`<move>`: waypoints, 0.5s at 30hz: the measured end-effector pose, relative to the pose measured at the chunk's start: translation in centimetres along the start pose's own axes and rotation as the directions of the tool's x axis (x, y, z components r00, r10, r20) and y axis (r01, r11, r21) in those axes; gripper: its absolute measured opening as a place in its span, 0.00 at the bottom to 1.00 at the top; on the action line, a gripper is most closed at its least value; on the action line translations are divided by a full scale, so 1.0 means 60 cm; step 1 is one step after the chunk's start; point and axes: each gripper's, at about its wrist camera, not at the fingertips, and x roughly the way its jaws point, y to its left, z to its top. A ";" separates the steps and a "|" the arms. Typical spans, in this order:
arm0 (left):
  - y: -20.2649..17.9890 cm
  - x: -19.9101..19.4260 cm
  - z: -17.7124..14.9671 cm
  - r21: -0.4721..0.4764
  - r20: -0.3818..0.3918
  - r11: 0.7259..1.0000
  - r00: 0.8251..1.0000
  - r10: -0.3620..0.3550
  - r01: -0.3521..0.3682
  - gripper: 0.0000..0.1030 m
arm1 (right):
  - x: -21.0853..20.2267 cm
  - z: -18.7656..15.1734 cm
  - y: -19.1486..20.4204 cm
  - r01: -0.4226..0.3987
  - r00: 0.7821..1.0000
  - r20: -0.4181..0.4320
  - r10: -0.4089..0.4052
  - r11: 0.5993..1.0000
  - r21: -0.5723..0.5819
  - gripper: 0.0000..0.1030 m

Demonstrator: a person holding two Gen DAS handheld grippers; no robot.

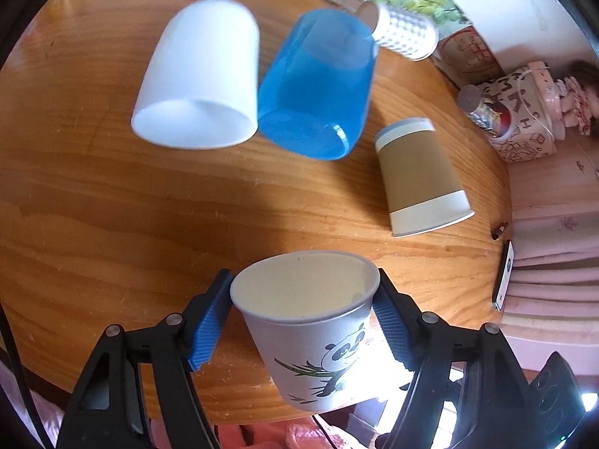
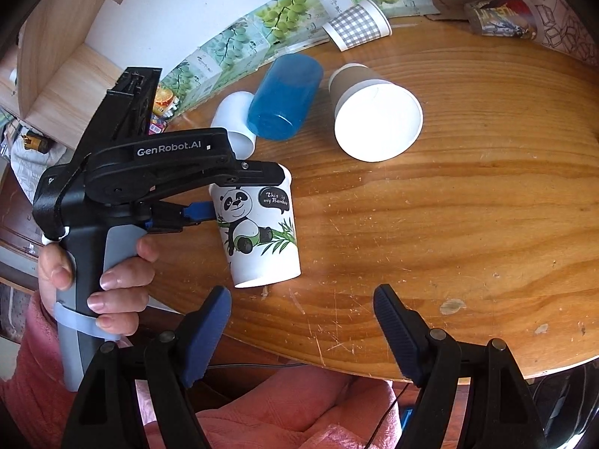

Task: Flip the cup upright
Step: 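Lower the upright panda cup onto the desk with the right gripper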

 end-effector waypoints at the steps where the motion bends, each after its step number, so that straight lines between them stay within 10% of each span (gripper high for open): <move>1: -0.002 -0.007 -0.001 0.018 0.017 1.000 1.000 -0.005 0.005 0.73 | -0.001 0.001 0.000 0.000 1.000 0.002 0.000 1.000 -0.003 0.77; 10: -0.057 -0.069 -0.004 0.213 0.177 0.976 0.984 0.002 -0.040 0.73 | -0.010 -0.001 0.016 0.013 1.000 0.026 -0.013 1.000 -0.019 0.77; 15: -0.075 -0.093 -0.016 0.296 0.360 0.941 0.931 0.053 -0.167 0.73 | -0.018 0.001 0.012 0.023 0.999 0.045 -0.023 1.000 -0.011 0.77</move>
